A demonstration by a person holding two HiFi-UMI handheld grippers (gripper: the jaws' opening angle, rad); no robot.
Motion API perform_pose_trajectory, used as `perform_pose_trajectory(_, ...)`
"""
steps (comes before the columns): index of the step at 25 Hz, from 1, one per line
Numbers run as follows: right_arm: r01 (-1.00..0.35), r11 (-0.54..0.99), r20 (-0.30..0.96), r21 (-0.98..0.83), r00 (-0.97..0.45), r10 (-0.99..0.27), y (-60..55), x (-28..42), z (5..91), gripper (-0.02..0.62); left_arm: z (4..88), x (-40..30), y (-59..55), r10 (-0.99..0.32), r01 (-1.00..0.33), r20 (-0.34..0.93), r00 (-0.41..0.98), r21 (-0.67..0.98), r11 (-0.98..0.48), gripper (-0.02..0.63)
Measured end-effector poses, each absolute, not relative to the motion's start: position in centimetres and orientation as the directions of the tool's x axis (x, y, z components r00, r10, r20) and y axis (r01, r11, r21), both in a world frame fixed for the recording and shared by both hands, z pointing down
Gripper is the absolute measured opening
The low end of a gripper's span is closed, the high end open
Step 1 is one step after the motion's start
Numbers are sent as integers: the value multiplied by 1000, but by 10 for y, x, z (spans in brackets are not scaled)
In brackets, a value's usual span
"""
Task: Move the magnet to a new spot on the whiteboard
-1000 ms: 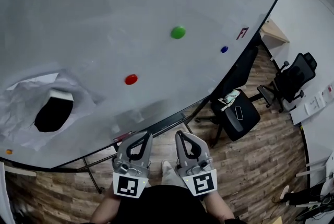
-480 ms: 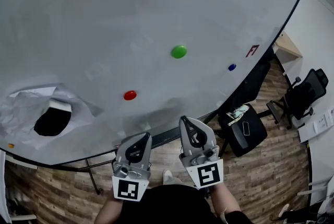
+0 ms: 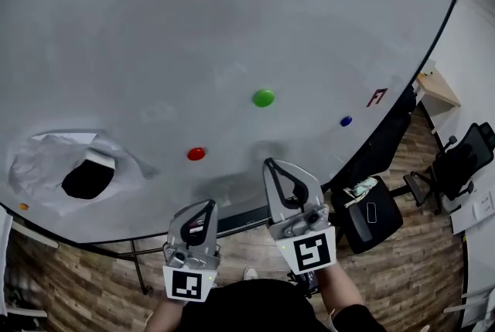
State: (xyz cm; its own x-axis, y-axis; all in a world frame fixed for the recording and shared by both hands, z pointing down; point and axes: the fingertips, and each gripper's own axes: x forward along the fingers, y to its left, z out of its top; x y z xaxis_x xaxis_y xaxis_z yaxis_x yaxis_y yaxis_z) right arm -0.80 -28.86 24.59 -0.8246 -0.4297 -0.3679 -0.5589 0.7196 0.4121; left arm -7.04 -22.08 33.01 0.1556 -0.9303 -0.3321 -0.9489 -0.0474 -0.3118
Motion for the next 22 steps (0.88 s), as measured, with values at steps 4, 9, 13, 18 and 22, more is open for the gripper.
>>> perform_pose_trajectory(4, -551, 714, -379, 432, -829, -410, -293, -12, 225, 5, 321, -65, -223, -927, -947, -343, 152, -320, -37, 0)
perform_pose_trajectory(9, -541, 700, -388, 466, -836, -389, -297, -21, 202, 5, 313, -60, -226, -923, -937, -352, 159, -349, -28, 0)
perform_pose_trajectory(13, -535, 679, -377, 503, -843, -385, -301, -30, 188, 6, 309, -61, -229, -922, -933, -355, 156, -360, -19, 0)
perform_pose_trajectory(18, -554, 653, -388, 517, -831, -398, -306, -29, 170, 8, 305, -61, -231, -918, -933, -367, 150, -359, -9, 0)
perform_pose_trajectory(22, -547, 659, -390, 517, -835, -387, -308, -33, 161, 51, 302, -63, -233, -916, -929, -373, 148, -369, 0, 0)
